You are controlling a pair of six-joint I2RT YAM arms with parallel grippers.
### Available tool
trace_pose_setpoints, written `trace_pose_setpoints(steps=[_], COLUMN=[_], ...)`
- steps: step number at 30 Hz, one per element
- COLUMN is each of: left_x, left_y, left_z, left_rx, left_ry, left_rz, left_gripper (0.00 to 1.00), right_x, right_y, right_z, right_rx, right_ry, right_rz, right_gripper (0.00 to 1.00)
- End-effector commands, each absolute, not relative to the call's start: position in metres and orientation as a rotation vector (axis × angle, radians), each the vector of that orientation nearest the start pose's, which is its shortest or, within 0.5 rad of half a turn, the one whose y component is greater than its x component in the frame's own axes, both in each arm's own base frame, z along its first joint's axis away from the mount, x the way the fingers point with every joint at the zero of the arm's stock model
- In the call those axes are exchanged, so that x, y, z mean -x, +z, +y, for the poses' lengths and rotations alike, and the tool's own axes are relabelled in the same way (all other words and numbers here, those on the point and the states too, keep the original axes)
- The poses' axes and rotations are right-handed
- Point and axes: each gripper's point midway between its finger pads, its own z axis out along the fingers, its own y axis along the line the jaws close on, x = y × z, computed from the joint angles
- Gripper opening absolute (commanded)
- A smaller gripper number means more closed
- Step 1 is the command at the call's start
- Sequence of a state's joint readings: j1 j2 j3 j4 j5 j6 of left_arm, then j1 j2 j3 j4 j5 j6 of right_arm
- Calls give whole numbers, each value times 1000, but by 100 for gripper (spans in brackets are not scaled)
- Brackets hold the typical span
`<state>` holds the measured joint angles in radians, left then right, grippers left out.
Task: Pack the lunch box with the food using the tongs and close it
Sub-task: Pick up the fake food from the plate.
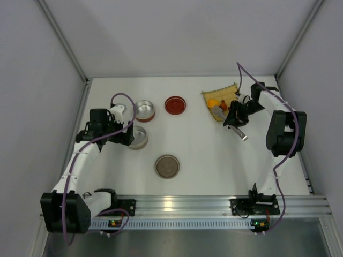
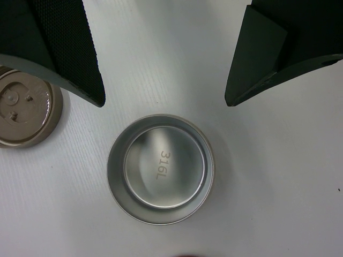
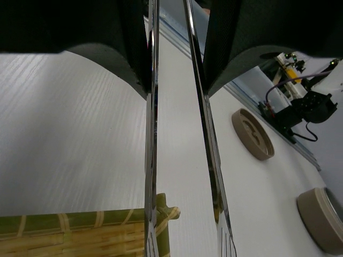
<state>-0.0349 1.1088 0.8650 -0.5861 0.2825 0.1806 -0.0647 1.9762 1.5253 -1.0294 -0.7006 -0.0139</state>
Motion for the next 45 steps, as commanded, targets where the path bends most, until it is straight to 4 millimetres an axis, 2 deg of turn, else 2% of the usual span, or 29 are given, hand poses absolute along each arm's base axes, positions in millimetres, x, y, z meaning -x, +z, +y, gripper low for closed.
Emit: trace_pose_setpoints(steps=[1,7,24,30,36,40,42,45], left_x=[-297,-299,-301,-301,-300,-298,-298,-297], left_y=[145,142,136,137,136,136,138,140], left_z=[-53,-52,-51,-50,-50,-50,-49,-48], left_rx=[-374,-371,-368,-369,-369,-368,-364,-362], left_ry=[-266,-266,-256,-250,-249,-253,-241,-234], left_rz=[2310,2322,2335,2336,2341,2339,2335,2328], left_gripper=[98,98,98,98,98,98,98,98], right_x=[-366,-375,-397,-396,-391,-389,-388,-388], right_y=[106,101,97,99,115,132,146,156], right_z=[88,85,85,87,83,79,77,78], right_rx=[-71,-162,-213,-217,-220,-213,-183,-154], right_ry=[1136,1177,1222,1242,1246,1254,1240,1226], right_rz=[2793,2795,2762,2754,2713,2665,2629,2601], right_gripper=[40,40,39,27,14,0,0,0])
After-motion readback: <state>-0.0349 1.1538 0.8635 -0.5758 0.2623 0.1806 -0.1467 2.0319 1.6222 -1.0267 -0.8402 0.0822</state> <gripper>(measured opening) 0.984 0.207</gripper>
